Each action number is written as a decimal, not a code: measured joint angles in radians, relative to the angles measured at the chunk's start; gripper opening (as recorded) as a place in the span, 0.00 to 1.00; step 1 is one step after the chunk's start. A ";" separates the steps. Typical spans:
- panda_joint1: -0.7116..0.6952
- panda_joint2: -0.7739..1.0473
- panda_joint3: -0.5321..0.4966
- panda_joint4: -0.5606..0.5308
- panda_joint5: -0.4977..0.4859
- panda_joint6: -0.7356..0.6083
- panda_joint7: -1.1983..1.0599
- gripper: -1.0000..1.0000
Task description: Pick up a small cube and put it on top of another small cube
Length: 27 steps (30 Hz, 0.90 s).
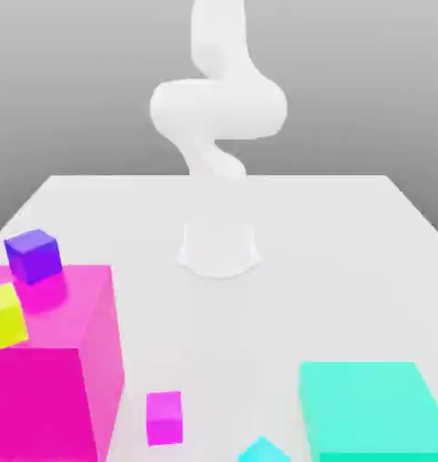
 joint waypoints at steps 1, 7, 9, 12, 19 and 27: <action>-0.023 0.033 0.015 -0.009 -0.002 0.015 0.044 0.50; -0.128 0.221 0.085 -0.058 -0.030 0.102 0.305 0.50; -0.161 0.283 0.107 -0.075 -0.042 0.130 0.393 0.50; -0.206 0.376 0.135 -0.099 -0.062 0.172 0.526 0.50; -0.278 0.595 0.167 -0.156 -0.117 0.270 0.843 0.50; -0.302 0.838 0.146 -0.221 -0.123 0.385 1.163 0.50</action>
